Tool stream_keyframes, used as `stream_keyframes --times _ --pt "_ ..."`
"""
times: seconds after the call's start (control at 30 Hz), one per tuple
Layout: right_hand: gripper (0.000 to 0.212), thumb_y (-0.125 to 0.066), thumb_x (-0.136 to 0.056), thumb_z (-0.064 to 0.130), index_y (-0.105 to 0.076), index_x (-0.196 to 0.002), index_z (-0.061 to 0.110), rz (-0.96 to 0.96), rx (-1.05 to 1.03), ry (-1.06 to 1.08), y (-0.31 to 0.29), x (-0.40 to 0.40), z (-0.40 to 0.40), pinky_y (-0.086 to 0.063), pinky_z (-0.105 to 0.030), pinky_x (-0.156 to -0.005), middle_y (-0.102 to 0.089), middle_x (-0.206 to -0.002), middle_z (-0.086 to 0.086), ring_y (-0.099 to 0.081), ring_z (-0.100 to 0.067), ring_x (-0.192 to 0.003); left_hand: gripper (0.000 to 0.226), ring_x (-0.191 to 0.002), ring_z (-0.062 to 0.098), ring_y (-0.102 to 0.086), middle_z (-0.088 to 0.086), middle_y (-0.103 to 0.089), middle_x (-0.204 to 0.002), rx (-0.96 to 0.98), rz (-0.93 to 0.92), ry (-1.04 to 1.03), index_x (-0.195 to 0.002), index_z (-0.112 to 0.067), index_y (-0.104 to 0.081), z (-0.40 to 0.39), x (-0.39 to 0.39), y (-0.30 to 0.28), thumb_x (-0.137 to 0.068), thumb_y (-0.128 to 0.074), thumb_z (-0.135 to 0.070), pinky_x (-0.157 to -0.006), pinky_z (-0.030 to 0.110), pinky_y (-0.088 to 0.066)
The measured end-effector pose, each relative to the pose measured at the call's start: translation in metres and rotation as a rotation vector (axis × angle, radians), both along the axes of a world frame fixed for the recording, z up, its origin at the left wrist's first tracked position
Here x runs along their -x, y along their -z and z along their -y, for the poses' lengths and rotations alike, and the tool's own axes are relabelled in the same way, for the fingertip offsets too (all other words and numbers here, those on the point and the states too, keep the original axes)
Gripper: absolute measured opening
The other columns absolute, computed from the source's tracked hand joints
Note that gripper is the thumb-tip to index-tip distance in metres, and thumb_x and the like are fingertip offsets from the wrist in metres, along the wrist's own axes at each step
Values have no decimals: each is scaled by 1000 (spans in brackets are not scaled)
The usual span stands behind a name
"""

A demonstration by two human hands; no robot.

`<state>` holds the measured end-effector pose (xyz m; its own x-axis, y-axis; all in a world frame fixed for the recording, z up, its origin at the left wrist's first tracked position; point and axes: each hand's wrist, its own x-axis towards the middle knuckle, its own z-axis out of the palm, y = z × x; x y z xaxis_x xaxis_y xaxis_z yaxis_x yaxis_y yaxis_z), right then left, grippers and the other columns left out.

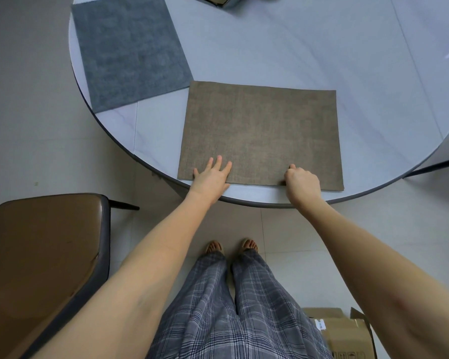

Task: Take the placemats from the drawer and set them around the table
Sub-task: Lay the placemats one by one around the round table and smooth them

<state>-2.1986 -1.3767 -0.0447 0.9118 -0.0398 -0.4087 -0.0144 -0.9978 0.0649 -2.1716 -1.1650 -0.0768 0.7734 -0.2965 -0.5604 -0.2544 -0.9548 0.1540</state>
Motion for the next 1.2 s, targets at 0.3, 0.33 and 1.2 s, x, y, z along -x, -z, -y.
stream_keyframes --times 0.3,0.33,1.2 --pt "25 -44 -81 -17 -38 -85 6 29 0 13 4 1 2 -35 -35 -64 -59 -104 -20 -60 -36 -91 58 -149 31 -3 11 -3 -161 -13 22 6 -154 -20 -9 2 0 1 -103 -37 -27 -110 64 -23" --pt "25 -44 -81 -17 -38 -85 6 33 -1 15 4 1 2 -35 -35 -64 -59 -104 -20 -60 -36 -90 58 -149 31 -4 11 -3 -161 -13 28 8 -154 -19 -9 1 1 1 -103 -37 -28 -110 64 -23" --pt "18 -68 -82 23 -74 -82 6 169 -396 750 44 6 161 -20 -18 -68 -57 -114 -9 -41 -26 -116 89 -144 42 16 6 21 -159 16 -19 -26 -152 -37 4 136 -4 4 -87 -50 -63 -106 73 -8"
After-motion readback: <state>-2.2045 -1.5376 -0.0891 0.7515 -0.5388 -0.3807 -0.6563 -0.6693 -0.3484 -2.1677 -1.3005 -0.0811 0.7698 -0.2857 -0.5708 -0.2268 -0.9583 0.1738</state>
